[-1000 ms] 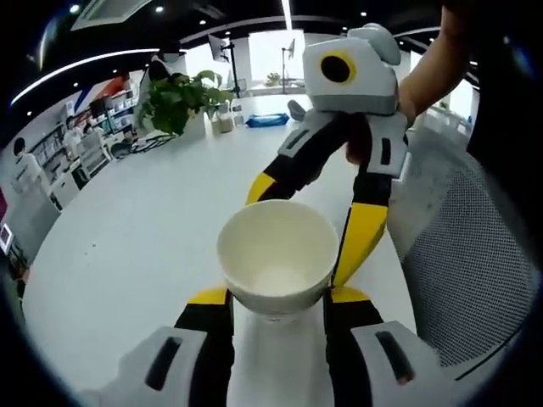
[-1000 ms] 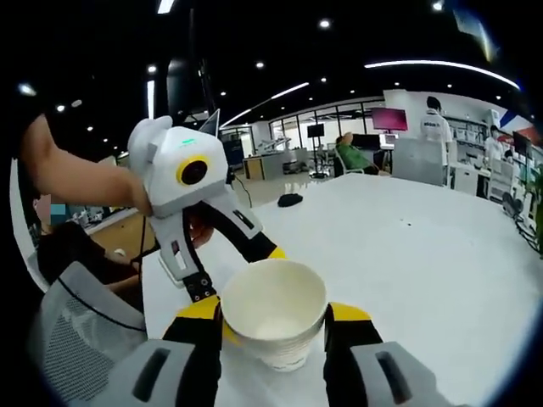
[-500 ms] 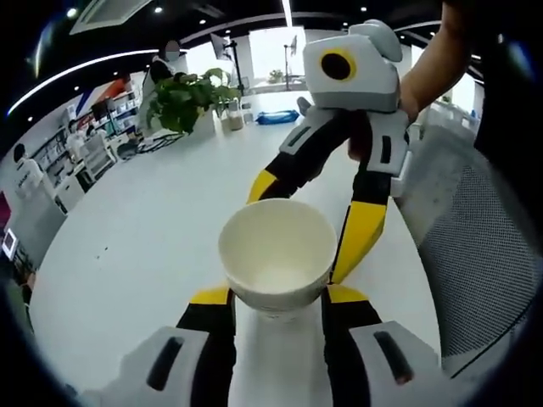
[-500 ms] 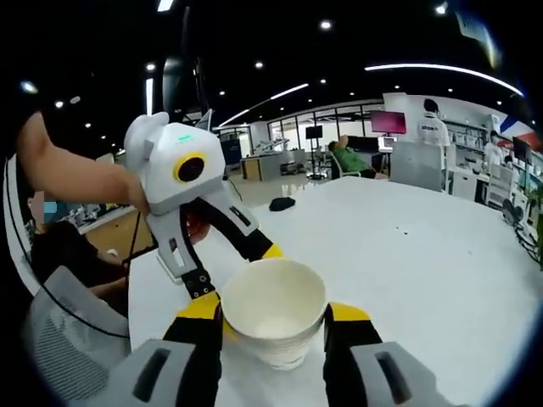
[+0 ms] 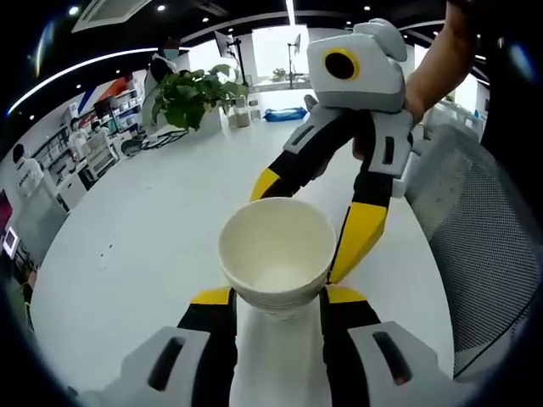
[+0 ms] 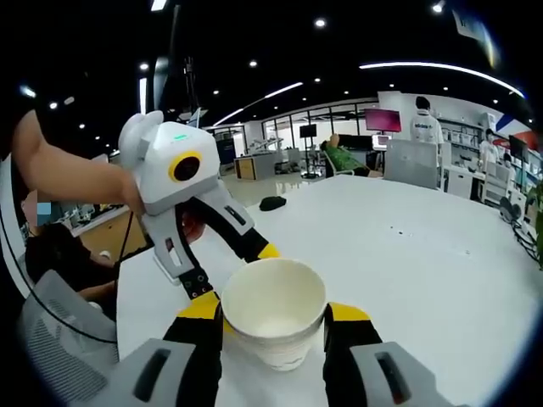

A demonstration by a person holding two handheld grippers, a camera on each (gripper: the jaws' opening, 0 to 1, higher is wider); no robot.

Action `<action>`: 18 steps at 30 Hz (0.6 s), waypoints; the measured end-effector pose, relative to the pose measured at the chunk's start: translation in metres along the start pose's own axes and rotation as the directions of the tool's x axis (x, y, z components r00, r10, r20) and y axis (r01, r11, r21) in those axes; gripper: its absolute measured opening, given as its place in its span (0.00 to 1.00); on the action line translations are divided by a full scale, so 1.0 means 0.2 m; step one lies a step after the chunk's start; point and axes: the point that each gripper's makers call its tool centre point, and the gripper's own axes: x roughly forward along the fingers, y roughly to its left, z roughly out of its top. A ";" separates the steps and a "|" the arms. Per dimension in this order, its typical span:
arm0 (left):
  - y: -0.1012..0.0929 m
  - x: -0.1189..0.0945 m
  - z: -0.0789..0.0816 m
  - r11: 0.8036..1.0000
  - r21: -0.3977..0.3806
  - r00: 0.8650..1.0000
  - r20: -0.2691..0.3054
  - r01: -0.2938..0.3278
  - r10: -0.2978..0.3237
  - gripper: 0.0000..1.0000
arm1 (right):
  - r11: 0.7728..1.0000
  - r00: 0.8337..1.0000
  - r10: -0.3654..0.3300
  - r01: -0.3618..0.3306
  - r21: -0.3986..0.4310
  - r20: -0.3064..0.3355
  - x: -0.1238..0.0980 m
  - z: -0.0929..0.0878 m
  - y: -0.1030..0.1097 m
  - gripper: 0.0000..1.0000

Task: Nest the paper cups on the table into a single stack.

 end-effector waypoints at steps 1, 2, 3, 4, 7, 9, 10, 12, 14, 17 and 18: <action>0.00 0.00 -0.01 1.000 -0.001 1.000 -0.003 0.001 -0.001 0.37 | 1.000 1.000 0.000 0.000 -0.001 -0.002 0.00 0.00 0.00 0.46; 0.00 0.01 -0.01 1.000 -0.001 1.000 -0.005 0.002 -0.002 0.37 | 1.000 1.000 0.001 -0.001 -0.002 -0.003 0.00 0.00 0.00 0.46; 0.00 0.01 -0.01 1.000 0.000 1.000 -0.009 0.004 -0.004 0.37 | 1.000 1.000 0.003 -0.003 -0.003 -0.007 0.00 -0.01 0.00 0.45; 0.00 0.01 -0.01 1.000 0.001 1.000 -0.012 0.006 -0.006 0.36 | 1.000 1.000 0.003 -0.003 -0.003 -0.010 0.00 -0.01 0.00 0.45; 0.00 0.01 -0.02 1.000 0.000 1.000 -0.012 0.009 -0.009 0.36 | 1.000 1.000 0.003 -0.003 -0.007 -0.008 0.00 -0.01 0.01 0.45; 0.00 0.01 -0.02 1.000 -0.002 1.000 -0.011 0.008 -0.008 0.36 | 1.000 1.000 0.002 -0.002 -0.007 -0.008 0.00 -0.01 0.00 0.45; 0.00 0.01 -0.02 1.000 -0.005 1.000 -0.013 0.008 -0.008 0.36 | 1.000 1.000 0.002 -0.002 -0.007 -0.009 0.00 -0.01 0.00 0.46; 0.00 0.01 -0.02 1.000 -0.010 1.000 -0.015 0.009 -0.009 0.35 | 1.000 1.000 0.002 -0.002 -0.008 -0.010 0.00 -0.01 0.00 0.46; 0.00 0.01 -0.02 1.000 -0.013 1.000 -0.017 0.007 -0.008 0.35 | 1.000 1.000 0.003 -0.003 -0.013 -0.012 0.00 -0.02 0.00 0.48; -0.01 0.00 -0.03 1.000 -0.027 1.000 -0.024 0.007 -0.008 0.38 | 1.000 1.000 0.001 -0.001 -0.017 -0.015 -0.02 -0.02 0.01 0.49; -0.01 -0.01 -0.04 1.000 -0.026 1.000 -0.027 0.006 -0.007 0.39 | 1.000 1.000 0.000 0.000 -0.016 -0.015 -0.02 -0.02 0.01 0.49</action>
